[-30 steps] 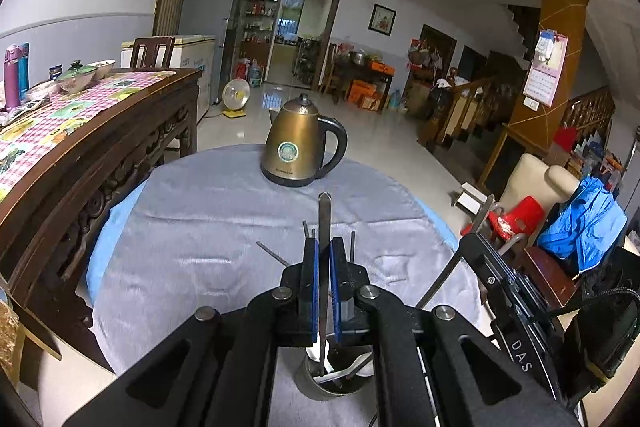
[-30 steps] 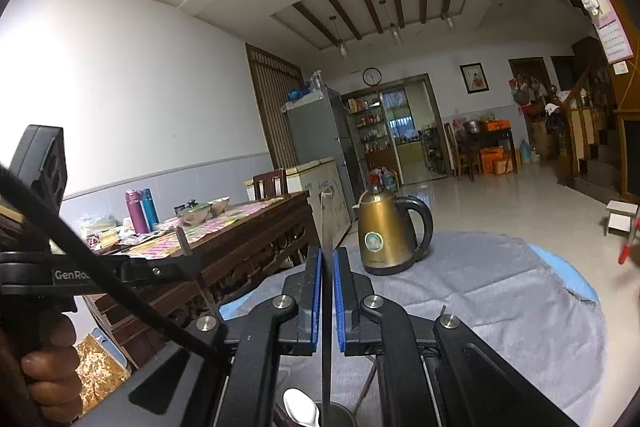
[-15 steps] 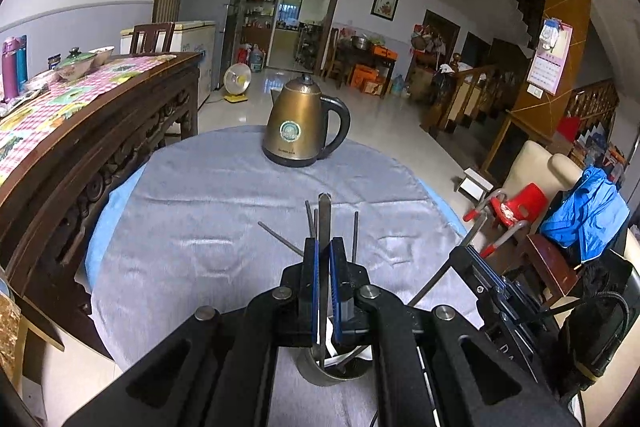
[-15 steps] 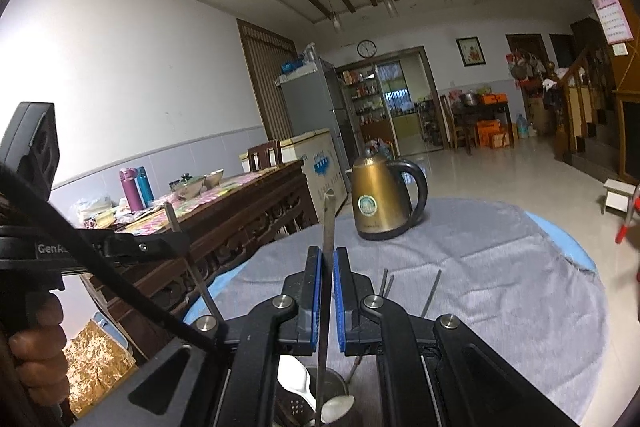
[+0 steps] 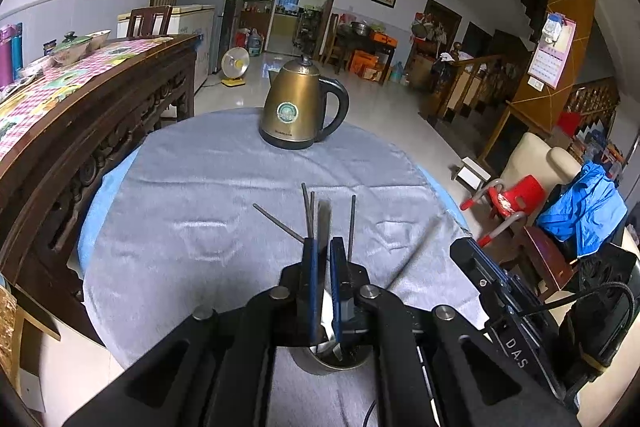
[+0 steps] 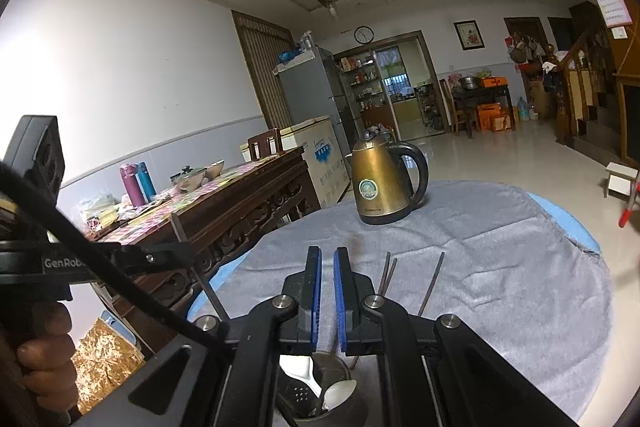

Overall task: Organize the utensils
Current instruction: 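Lower both chopsticks into the metal cup and open both tools, then move both tools toward the remaining chopsticks on the cloth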

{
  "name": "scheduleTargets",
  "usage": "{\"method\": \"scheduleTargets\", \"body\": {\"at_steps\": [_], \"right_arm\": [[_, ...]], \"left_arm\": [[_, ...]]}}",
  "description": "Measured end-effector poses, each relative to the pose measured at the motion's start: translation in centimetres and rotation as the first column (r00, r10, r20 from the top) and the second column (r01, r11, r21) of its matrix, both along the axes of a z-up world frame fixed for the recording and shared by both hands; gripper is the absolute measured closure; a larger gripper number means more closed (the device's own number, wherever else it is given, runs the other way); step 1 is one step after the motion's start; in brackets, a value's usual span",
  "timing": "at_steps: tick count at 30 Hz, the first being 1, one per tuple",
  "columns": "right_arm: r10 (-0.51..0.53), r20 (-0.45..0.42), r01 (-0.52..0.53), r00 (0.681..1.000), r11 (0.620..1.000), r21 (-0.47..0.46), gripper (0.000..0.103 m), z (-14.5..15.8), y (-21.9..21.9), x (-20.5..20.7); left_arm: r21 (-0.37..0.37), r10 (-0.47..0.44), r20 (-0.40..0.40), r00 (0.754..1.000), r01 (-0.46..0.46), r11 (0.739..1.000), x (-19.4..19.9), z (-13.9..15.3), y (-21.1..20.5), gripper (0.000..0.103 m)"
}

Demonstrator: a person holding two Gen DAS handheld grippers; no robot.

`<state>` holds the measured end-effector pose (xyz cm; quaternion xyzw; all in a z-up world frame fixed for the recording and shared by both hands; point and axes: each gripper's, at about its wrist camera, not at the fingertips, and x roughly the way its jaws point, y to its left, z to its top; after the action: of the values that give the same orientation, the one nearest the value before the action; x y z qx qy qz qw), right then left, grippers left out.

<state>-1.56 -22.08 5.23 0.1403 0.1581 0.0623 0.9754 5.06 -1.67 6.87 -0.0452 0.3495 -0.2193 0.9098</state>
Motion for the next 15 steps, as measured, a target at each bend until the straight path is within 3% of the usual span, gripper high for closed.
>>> {"method": "scheduleTargets", "body": {"at_steps": [1,3,5,15], "right_arm": [[-0.003,-0.002,0.003,1.0,1.0,0.006,0.091,0.0,-0.1,0.0],[-0.013,0.004,0.013,1.0,1.0,0.021,0.076,0.1,-0.5,-0.3],[-0.033,0.01,0.033,0.999,0.999,0.038,0.069,0.1,-1.2,-0.5],[-0.095,-0.027,0.097,0.995,0.989,0.107,0.068,-0.6,-3.8,-0.4]], "left_arm": [[0.002,0.003,0.002,1.0,-0.003,1.0,0.0,0.0,0.0,0.094],[-0.001,0.019,0.008,1.0,-0.019,1.0,0.0,0.0,0.3,0.075],[-0.003,0.037,0.015,0.999,-0.037,0.999,0.0,0.0,0.7,0.073],[-0.012,0.086,-0.034,0.996,-0.086,0.996,1.2,-1.1,2.2,0.073]]}}
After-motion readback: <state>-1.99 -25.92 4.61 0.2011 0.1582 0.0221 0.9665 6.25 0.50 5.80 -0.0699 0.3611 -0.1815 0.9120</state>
